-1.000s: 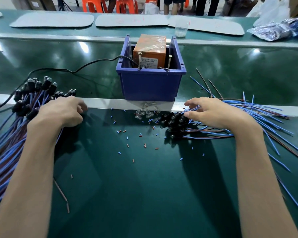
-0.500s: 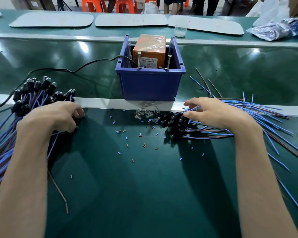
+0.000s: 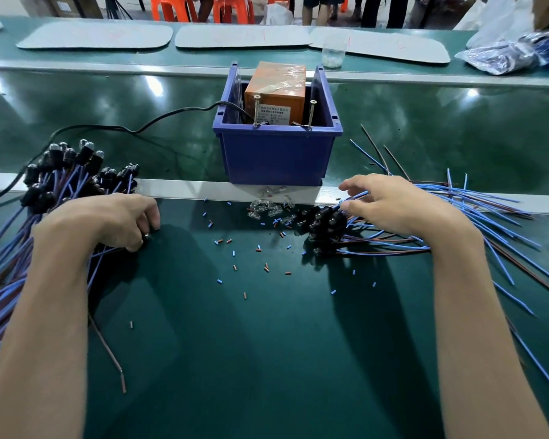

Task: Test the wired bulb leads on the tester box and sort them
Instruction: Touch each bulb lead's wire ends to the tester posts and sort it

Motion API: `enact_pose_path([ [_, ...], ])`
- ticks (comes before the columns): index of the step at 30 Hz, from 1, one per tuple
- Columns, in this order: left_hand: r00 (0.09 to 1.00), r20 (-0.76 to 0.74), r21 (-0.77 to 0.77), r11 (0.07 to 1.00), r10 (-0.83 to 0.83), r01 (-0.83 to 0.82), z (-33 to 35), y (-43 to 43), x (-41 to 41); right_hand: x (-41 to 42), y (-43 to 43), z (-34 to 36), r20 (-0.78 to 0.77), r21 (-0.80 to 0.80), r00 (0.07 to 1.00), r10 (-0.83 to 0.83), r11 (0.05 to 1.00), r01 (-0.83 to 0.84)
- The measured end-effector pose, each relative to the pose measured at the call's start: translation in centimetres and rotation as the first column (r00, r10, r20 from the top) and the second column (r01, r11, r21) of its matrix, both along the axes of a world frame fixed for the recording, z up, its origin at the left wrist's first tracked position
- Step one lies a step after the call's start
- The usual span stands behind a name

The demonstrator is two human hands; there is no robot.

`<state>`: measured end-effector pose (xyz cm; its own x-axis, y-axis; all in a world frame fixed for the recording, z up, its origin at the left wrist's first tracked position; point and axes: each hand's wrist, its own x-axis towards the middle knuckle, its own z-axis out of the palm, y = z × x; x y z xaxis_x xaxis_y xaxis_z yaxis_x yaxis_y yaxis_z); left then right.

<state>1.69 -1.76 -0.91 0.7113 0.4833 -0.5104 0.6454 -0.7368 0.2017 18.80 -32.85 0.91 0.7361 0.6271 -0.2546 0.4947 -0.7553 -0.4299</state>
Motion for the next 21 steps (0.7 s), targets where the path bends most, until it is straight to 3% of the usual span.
enact_pose_path([
  [2,0.998,0.044,-0.001,0.999,-0.052,0.052,0.4,-0.2,-0.1,-0.1,0.0,0.2,0.023,0.031,1.0,-0.002,1.0,0.001],
  [5,0.951,0.269,0.08,0.988,-0.15,0.133,1.9,-0.9,0.1,-0.3,0.1,0.7,0.081,0.145,0.997,-0.019,0.989,0.007],
  [8,0.799,0.536,0.223,0.959,-0.272,0.177,3.4,-2.4,0.7,-0.8,0.5,1.4,0.107,0.331,0.994,-0.032,0.944,-0.005],
  [10,0.667,0.688,0.204,0.959,-0.284,0.198,4.1,-3.8,1.0,-1.4,1.1,1.8,0.078,0.432,0.997,-0.003,0.902,-0.031],
  [14,0.449,0.869,0.063,0.948,-0.206,0.313,5.0,-7.4,1.8,-3.2,2.9,2.0,-0.095,0.558,0.984,0.148,0.827,-0.07],
  [17,0.327,0.924,0.058,0.92,-0.196,0.388,4.9,-10.3,2.6,-5.3,5.1,1.6,-0.3,0.642,0.901,0.312,0.765,-0.051],
  [21,0.193,0.975,0.041,0.941,-0.112,0.337,4.6,-12.2,3.2,-6.7,6.6,1.7,-0.417,0.803,0.862,0.289,0.561,0.201],
])
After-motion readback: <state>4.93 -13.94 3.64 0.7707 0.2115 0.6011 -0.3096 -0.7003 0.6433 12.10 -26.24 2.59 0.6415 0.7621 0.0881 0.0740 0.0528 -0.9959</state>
